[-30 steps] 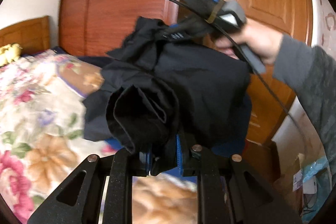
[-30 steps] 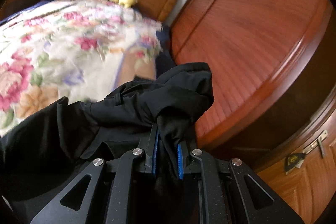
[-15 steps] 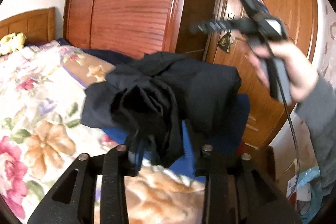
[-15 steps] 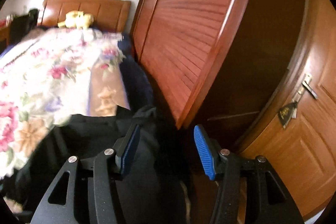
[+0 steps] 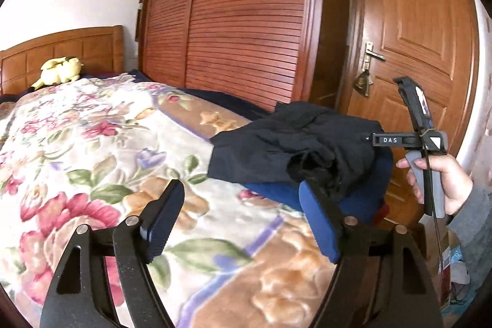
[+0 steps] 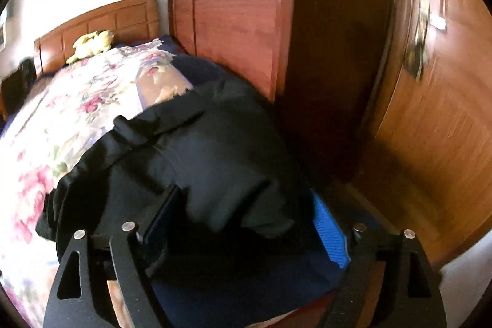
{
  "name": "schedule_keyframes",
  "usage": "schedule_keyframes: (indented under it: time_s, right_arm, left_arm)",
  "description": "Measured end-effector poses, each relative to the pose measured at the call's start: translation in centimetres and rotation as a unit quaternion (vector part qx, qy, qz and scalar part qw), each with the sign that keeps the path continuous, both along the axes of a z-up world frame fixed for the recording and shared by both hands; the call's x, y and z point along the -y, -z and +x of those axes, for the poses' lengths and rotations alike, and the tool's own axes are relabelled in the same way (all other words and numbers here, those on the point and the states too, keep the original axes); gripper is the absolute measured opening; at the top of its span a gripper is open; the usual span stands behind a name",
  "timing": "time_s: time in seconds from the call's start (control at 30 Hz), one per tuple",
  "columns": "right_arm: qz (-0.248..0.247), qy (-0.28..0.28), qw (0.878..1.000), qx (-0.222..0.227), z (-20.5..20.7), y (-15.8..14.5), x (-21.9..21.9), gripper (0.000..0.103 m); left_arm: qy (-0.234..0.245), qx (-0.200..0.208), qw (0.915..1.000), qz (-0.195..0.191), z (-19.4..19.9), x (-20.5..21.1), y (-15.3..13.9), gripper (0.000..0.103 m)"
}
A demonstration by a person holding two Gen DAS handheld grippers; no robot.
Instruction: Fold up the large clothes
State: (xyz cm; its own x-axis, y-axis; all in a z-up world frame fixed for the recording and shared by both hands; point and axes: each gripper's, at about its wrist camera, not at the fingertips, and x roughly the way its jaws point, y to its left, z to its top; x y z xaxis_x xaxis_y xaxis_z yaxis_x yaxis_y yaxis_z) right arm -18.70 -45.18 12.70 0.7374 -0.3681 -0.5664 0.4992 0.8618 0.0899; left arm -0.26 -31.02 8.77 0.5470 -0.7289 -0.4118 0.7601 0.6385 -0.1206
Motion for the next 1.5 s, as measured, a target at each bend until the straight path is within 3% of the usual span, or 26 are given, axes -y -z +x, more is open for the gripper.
schedule_keyframes:
  time_s: [0.13, 0.23, 0.3, 0.4, 0.5, 0.6, 0.73, 0.87, 1.17, 1.37, 1.5]
  right_arm:
    - [0.067, -0.017, 0.998, 0.011, 0.2, 0.6, 1.8, 0.089]
    - [0.055, -0.038, 0.998, 0.01, -0.2, -0.2, 1.1, 0.068]
    - [0.038, -0.041, 0.998, 0.007, -0.5, -1.2, 1.3, 0.041]
    - [0.014, -0.034, 0.999, 0.003, -1.7, -3.5, 2.6, 0.035]
    - [-0.011, 0.003, 1.0, -0.009, -2.5, -4.3, 3.9, 0.038]
    - [0.016, -0.018, 0.999, -0.023, -3.0, -4.2, 4.8, 0.051]
    - [-0.043, 0.017, 0.999, -0.016, -4.0, -5.5, 3.3, 0.065]
    - [-0.094, 0.024, 0.995, 0.029, -6.6, -7.0, -1.5, 0.075]
    - [-0.112, -0.114, 0.982, 0.104, -4.9, -9.4, -15.9, 0.082]
    - [-0.099, -0.184, 0.971, 0.114, -2.6, -7.6, -24.0, 0.082]
    - [-0.065, -0.219, 0.966, 0.117, 0.2, -6.1, -26.0, 0.082]
  left_arm:
    - [-0.011, 0.002, 0.9999, 0.01, 0.3, -0.7, 0.7, 0.078]
    - [-0.016, -0.004, 0.9997, 0.015, 0.6, -1.3, 1.3, 0.078]
    - [-0.02, -0.004, 0.9996, 0.017, 0.5, -1.6, 1.5, 0.078]
    - [-0.025, -0.005, 0.9995, 0.021, 0.6, -2.4, 1.7, 0.078]
    - [-0.033, 0.001, 0.9992, 0.022, 0.7, -3.8, 1.4, 0.08]
    - [-0.046, 0.01, 0.9987, 0.021, 0.7, -5.6, 0.7, 0.082]
    - [-0.069, 0.027, 0.9969, 0.027, 0.6, -8.6, -0.2, 0.084]
    - [-0.098, 0.046, 0.9937, 0.03, 0.3, -12.2, -1.1, 0.085]
    - [-0.169, 0.066, 0.9831, 0.027, 0.3, -20.1, -2.0, 0.09]
    - [-0.209, 0.061, 0.9754, 0.033, 1.3, -25.2, -1.1, 0.092]
    - [-0.255, 0.061, 0.9641, 0.039, 2.3, -28.2, 0.3, 0.092]
